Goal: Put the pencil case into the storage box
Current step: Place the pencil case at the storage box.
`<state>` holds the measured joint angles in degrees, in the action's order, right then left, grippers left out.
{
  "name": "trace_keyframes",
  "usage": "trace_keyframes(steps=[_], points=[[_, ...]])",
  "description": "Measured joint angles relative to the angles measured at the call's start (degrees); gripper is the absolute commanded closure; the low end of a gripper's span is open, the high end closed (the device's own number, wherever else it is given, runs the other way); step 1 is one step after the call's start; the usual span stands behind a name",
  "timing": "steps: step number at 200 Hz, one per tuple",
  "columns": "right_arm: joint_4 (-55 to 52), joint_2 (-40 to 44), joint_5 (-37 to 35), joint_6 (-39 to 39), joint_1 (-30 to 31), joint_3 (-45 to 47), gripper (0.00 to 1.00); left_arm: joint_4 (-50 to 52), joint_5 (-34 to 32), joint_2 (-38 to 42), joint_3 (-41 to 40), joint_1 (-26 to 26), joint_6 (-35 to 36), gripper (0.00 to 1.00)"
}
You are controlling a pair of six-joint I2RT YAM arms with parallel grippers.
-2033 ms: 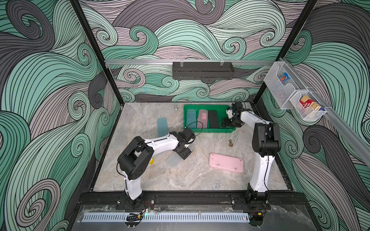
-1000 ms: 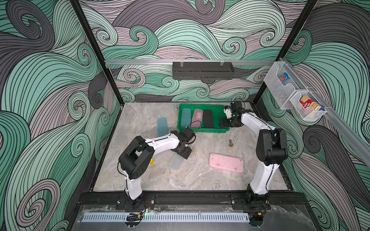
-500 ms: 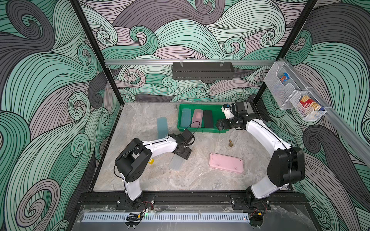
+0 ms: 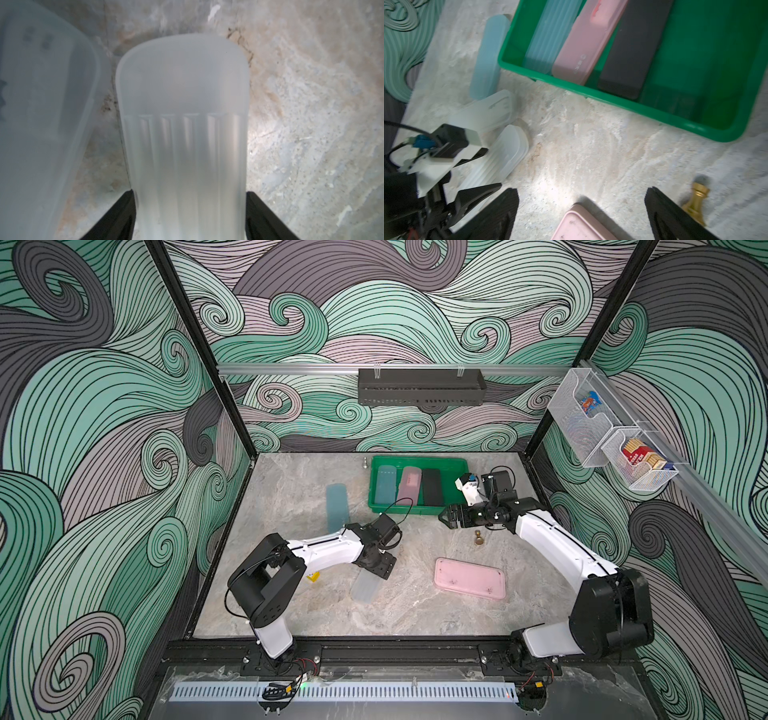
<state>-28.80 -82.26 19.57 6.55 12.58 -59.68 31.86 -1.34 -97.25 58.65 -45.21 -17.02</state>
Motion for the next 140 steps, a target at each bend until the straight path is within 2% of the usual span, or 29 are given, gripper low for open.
trace_keyframes(steps=[76,140], points=[[12.6,1.8,13.3,8.1,4.6,13.5,0.06,1.9,1.0,5.4,-1.0,-0.1,-0.1,0.53],[26.6,-2.5,16.0,17.4,12.3,16.8,0.09,1.5,2.2,8.0,-1.3,-0.7,-0.2,0.54]])
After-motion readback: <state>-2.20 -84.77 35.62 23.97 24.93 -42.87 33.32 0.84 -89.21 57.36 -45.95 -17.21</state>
